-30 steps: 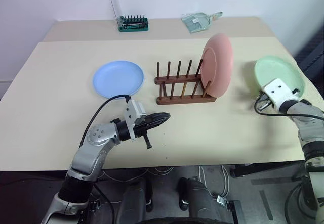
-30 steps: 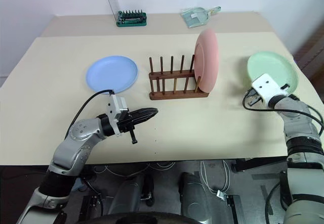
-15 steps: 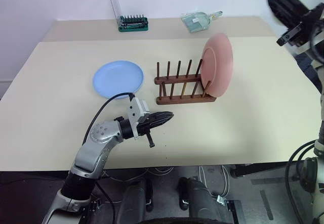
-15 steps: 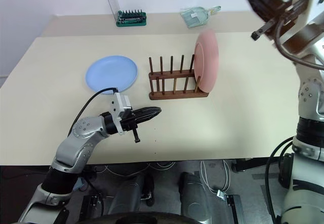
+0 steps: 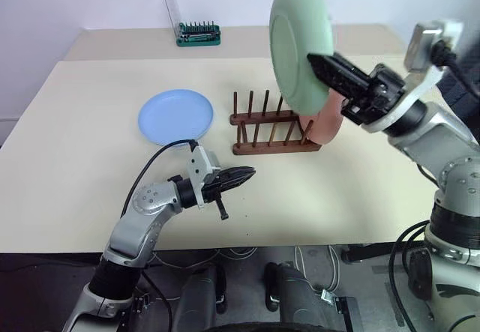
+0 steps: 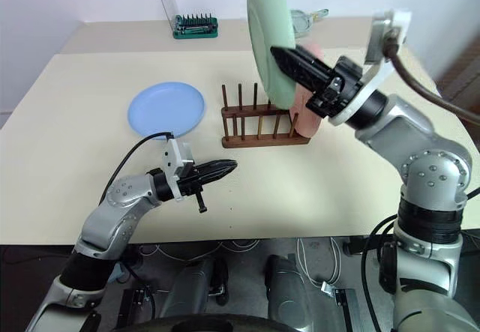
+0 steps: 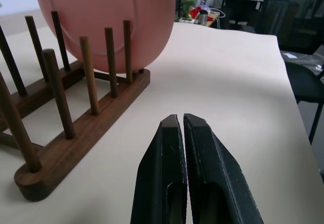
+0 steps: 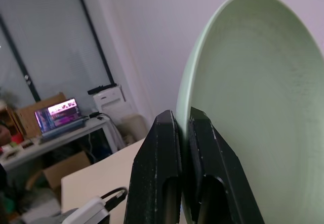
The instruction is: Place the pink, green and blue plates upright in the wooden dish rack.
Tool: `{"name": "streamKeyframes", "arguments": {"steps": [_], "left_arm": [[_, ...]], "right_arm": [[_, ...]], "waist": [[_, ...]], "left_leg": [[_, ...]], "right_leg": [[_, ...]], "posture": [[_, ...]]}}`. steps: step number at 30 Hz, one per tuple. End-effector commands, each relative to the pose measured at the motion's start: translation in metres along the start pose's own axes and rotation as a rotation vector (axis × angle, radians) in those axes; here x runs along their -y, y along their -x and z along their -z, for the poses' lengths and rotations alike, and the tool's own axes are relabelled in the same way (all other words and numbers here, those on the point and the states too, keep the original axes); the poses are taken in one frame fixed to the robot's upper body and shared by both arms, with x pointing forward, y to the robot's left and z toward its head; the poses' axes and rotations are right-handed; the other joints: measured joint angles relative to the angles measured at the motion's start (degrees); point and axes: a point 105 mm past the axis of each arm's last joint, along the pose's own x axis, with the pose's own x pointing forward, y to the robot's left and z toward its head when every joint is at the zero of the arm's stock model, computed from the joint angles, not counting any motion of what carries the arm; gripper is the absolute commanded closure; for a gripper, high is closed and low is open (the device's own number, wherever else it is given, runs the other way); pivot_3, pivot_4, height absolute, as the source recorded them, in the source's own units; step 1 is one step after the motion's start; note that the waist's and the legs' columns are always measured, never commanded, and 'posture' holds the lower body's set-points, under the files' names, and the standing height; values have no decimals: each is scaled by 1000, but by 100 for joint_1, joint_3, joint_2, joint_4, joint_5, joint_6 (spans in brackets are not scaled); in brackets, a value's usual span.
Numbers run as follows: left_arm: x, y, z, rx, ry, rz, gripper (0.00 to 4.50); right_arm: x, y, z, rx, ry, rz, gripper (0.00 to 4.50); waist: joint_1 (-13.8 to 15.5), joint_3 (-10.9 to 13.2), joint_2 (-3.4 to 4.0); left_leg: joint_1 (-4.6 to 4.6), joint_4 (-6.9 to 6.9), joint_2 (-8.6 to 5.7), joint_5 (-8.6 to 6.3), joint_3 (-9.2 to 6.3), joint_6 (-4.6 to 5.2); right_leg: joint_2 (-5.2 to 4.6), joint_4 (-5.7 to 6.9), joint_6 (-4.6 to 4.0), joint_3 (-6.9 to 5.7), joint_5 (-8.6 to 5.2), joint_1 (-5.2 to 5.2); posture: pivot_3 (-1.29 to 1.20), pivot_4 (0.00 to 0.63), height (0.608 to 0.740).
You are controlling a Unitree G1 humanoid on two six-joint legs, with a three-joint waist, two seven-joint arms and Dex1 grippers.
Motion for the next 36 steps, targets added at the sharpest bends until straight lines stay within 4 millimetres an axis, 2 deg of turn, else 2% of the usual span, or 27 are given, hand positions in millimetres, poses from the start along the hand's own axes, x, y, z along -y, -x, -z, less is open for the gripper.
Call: {"name": "streamKeyframes", "arguments": {"steps": [1, 10, 23, 24, 27, 32, 36], "left_arm": [[0, 1, -8, 38, -34, 3, 4383], [0, 0, -7, 42, -36, 3, 4383], [-1, 0, -10, 44, -39, -4, 4383], [-1, 0, -10, 44, -41, -4, 4383], [-1, 0, -10, 45, -41, -6, 4383], [-1, 0, -11, 45, -41, -8, 4383], [-1, 0, -12, 45, -42, -7, 4383]], "right_arm": [[4, -5, -2, 40, -57, 37, 4472], [23, -10, 7, 62, -179, 123, 4472], [51, -10, 19, 60, -252, 279, 4472], [52, -9, 19, 59, -251, 284, 3804], [53, -9, 19, 61, -252, 288, 2565], [50, -11, 13, 66, -204, 280, 45], [43, -14, 7, 43, -116, 255, 45]], "waist": [[-2, 0, 0], [-1, 0, 0], [-3, 0, 1], [-4, 0, 1], [-6, 0, 1], [-6, 0, 1], [-5, 0, 1]], "left_leg": [[1, 0, 1, 0, 0, 0], [-4, -1, 0, 0, 1, 0], [-5, -4, 1, 0, 1, 0], [-5, -4, 1, 0, 1, 0], [-5, -4, 1, 0, 1, 0], [-5, -4, 1, 0, 1, 0], [-5, -5, 1, 0, 1, 0]], "right_leg": [[1, 0, 0, 0, 0, 0], [3, -2, 1, -1, 0, -2], [5, -2, 1, -1, 0, -4], [5, -2, 1, -1, 0, -4], [5, -2, 1, -1, 0, -5], [5, -3, 1, -1, -1, -5], [4, -3, 1, -1, -1, -6]], "posture": [[0, 150, 740], [0, 150, 740], [0, 150, 740], [0, 150, 740], [0, 150, 740], [0, 150, 740], [0, 150, 740]]}}
